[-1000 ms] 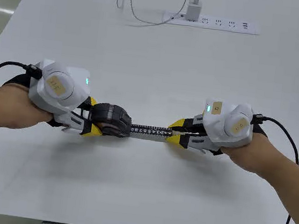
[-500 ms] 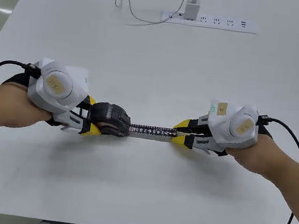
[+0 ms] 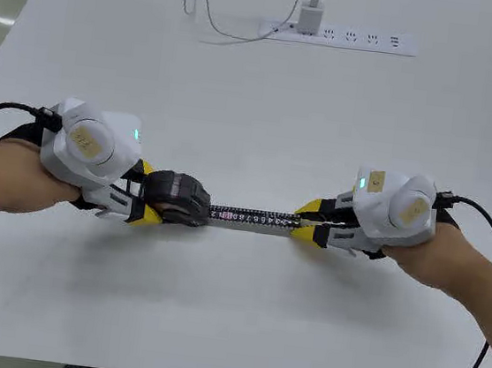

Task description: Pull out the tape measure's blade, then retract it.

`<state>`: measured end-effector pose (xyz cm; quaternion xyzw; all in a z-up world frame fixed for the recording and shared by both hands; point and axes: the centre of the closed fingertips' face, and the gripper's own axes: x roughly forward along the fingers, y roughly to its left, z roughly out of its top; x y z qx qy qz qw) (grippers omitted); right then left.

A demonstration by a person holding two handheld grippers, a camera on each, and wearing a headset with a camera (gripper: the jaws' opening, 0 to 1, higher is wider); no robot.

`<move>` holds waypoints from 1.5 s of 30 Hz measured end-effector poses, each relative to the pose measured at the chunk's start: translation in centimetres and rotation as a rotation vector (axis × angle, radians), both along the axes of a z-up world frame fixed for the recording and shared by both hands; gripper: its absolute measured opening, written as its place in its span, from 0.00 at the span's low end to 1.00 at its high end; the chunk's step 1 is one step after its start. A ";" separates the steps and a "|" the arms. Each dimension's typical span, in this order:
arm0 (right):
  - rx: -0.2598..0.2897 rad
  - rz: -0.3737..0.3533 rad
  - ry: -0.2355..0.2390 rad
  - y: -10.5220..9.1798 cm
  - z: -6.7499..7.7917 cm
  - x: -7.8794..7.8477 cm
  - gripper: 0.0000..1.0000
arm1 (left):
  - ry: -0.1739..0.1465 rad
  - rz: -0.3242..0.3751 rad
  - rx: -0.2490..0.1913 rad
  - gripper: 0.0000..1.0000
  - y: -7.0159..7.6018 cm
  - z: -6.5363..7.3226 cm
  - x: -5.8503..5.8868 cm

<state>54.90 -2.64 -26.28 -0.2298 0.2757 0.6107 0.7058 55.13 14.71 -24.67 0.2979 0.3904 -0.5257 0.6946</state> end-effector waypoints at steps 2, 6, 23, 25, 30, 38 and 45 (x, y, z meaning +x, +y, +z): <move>-0.003 -0.002 0.001 -0.3 -0.1 0.0 0.08 | -0.001 -0.001 0.000 0.26 0.0 0.0 0.0; -0.006 -0.003 0.004 -0.6 -0.2 0.0 0.08 | 0.000 0.000 0.001 0.26 0.0 0.0 0.0; -0.019 -0.017 0.004 -2.2 -0.1 -0.1 0.08 | 0.001 0.002 0.002 0.26 0.0 0.0 0.0; -0.020 -0.019 0.003 -2.3 -0.1 -0.1 0.08 | 0.001 0.002 0.003 0.26 0.0 0.0 0.0; -0.024 -0.019 0.004 -2.6 0.0 -0.1 0.08 | 0.002 0.002 0.005 0.26 0.1 0.0 0.0; -0.032 -0.017 0.000 -3.4 0.2 0.1 0.08 | 0.004 0.002 0.006 0.26 0.1 0.0 -0.1; -0.042 -0.018 0.001 -4.0 0.3 0.0 0.07 | 0.005 0.002 0.007 0.26 0.1 0.0 0.0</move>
